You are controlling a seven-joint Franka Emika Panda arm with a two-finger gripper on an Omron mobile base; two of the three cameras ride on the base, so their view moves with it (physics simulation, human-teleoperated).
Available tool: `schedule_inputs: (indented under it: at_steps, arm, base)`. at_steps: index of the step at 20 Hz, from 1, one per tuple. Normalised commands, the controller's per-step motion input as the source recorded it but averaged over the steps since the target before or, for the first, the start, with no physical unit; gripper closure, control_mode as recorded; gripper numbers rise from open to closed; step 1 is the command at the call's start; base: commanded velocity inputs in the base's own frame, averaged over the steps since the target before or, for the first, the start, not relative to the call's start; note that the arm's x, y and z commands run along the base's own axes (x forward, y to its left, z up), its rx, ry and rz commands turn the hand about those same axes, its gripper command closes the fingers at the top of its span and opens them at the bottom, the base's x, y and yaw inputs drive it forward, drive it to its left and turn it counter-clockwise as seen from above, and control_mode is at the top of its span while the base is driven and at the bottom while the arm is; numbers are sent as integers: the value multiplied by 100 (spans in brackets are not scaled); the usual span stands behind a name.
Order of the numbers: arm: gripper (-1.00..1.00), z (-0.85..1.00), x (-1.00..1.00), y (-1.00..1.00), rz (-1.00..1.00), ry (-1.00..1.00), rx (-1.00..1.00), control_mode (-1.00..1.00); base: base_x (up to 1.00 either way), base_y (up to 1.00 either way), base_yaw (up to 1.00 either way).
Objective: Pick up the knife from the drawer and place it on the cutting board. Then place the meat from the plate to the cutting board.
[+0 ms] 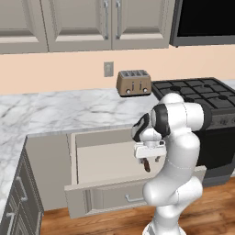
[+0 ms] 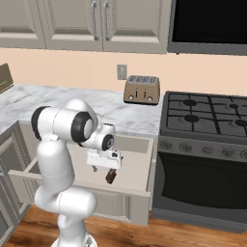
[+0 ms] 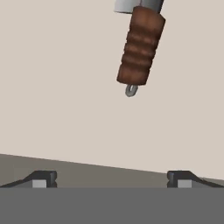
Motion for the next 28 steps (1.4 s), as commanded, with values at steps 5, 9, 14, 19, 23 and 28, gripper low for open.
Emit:
schedule_inputs:
  at_steps: [5, 9, 14, 19, 23, 28]
  arm:
    - [-100, -38, 31, -2, 0, 0, 2, -100]
    - [-100, -37, 34, -7, 0, 0, 4, -100]
    - [-100, -37, 37, -1, 0, 0, 2, -100]
    - [-100, -32, 46, 0, 0, -2, 0, -100]
    - [-100, -32, 48, -1, 0, 0, 0, -100]
    - [100, -40, 20, -12, 0, -2, 0, -100]
  base:
    - [0, 0, 0]
    - [0, 0, 0]
    - [0, 0, 0]
    - [0, 0, 0]
    - [0, 0, 0]
    - [0, 0, 0]
